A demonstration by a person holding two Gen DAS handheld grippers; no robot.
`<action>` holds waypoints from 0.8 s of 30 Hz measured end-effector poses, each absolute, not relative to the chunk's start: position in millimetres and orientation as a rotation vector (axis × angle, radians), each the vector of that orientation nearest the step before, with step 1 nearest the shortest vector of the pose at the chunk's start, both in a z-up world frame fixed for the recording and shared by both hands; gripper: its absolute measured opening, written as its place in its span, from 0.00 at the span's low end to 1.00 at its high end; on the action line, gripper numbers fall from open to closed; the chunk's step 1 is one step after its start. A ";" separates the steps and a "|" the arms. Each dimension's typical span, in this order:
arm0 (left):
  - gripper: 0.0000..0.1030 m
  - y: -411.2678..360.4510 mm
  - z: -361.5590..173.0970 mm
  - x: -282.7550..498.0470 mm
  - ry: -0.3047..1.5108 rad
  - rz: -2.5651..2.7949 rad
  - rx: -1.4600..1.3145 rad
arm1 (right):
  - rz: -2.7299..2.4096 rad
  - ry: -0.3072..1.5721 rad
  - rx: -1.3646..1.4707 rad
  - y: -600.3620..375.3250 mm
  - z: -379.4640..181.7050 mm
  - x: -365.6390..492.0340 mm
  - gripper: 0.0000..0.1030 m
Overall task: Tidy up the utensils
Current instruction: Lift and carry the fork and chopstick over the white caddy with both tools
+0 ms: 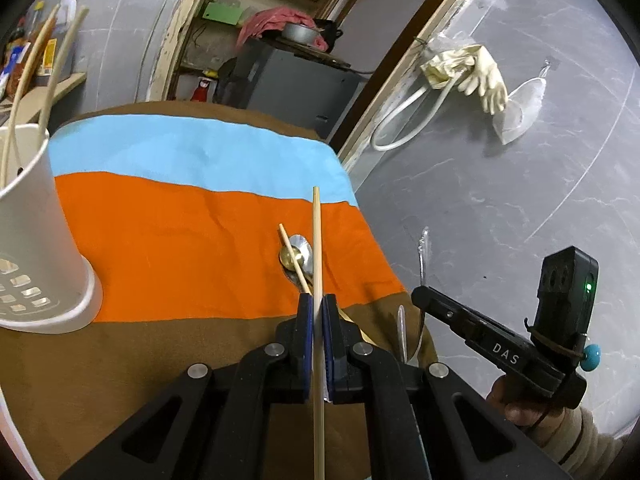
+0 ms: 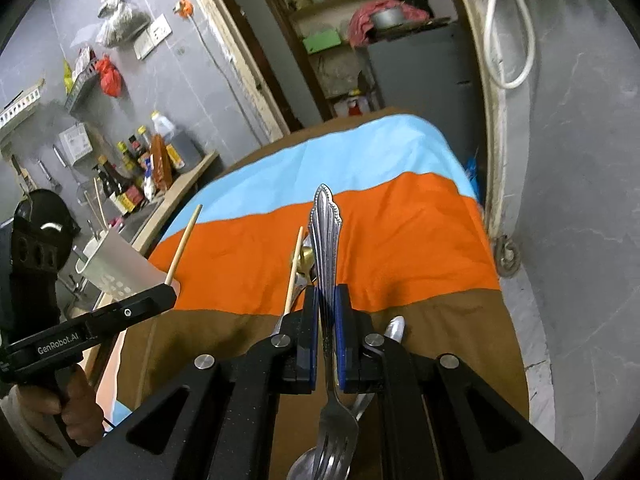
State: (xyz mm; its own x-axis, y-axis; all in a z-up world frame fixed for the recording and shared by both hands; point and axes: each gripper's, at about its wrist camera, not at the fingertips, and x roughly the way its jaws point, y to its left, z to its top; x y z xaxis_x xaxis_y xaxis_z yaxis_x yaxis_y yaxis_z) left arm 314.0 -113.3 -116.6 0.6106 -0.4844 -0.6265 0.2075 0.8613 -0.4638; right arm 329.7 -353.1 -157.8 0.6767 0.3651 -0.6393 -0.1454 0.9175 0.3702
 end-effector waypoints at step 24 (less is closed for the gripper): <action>0.05 -51.2 -54.6 283.3 0.590 -0.386 -0.446 | 0.294 0.521 0.253 -324.4 -73.3 267.0 0.02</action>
